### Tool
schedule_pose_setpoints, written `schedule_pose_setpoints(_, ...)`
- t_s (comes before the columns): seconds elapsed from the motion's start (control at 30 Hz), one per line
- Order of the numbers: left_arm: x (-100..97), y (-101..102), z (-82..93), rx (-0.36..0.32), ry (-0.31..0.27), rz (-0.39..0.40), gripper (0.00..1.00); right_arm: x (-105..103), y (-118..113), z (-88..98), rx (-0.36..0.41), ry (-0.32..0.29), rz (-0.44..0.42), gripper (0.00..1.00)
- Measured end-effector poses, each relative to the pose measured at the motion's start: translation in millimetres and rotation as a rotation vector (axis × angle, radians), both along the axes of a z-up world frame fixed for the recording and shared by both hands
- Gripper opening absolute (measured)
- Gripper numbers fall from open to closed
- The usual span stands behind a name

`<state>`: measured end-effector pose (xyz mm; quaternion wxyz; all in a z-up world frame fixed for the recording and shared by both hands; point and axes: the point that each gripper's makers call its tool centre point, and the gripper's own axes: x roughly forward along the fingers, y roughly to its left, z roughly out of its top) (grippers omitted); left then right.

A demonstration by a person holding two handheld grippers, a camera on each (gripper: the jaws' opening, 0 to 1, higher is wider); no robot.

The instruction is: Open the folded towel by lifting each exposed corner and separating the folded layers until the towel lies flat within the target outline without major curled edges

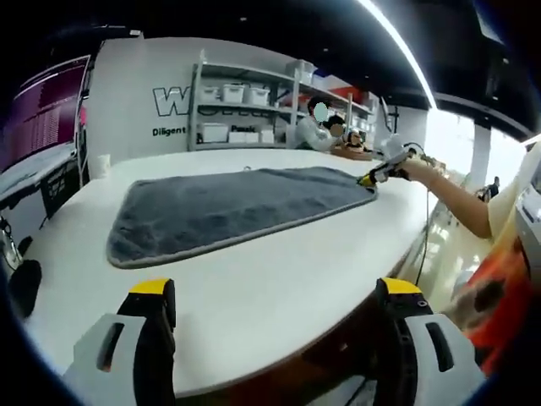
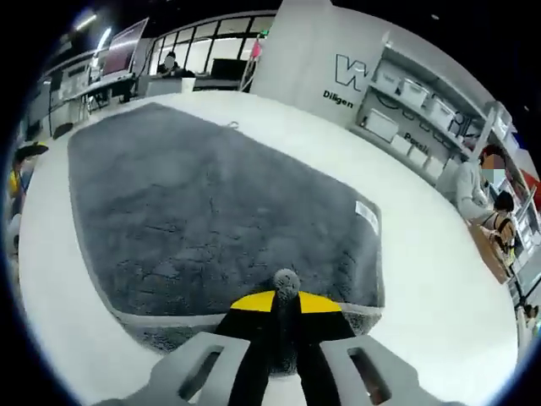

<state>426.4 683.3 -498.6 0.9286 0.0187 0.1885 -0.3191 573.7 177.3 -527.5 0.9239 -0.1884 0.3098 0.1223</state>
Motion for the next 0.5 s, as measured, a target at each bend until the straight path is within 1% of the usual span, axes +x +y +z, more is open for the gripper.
schedule_pose_setpoints(0.17,-0.9,1.6,3.5,-0.001,-0.013,0.009,0.96,-5.4,-7.8,4.8,0.044,-0.048,-0.046,0.01)
schedule_pose_setpoints(0.33,-0.5,0.1,6.7,-0.008,-0.017,0.010,0.96,-17.0,-17.3,19.5,0.140,-0.150,-0.096,0.01)
schedule_pose_setpoints(0.37,-0.4,-0.1,6.7,-0.007,-0.017,0.009,0.96,-17.8,-17.9,20.4,0.147,-0.157,-0.099,0.01)
schedule_pose_setpoints(0.43,0.1,-2.8,5.4,-0.003,-0.013,0.005,0.96,-24.2,-25.4,25.0,0.194,-0.194,-0.137,0.00)
schedule_pose_setpoints(0.5,-0.3,-5.2,4.4,-0.003,-0.010,0.001,0.96,-29.8,-28.9,25.5,0.202,-0.207,-0.146,0.00)
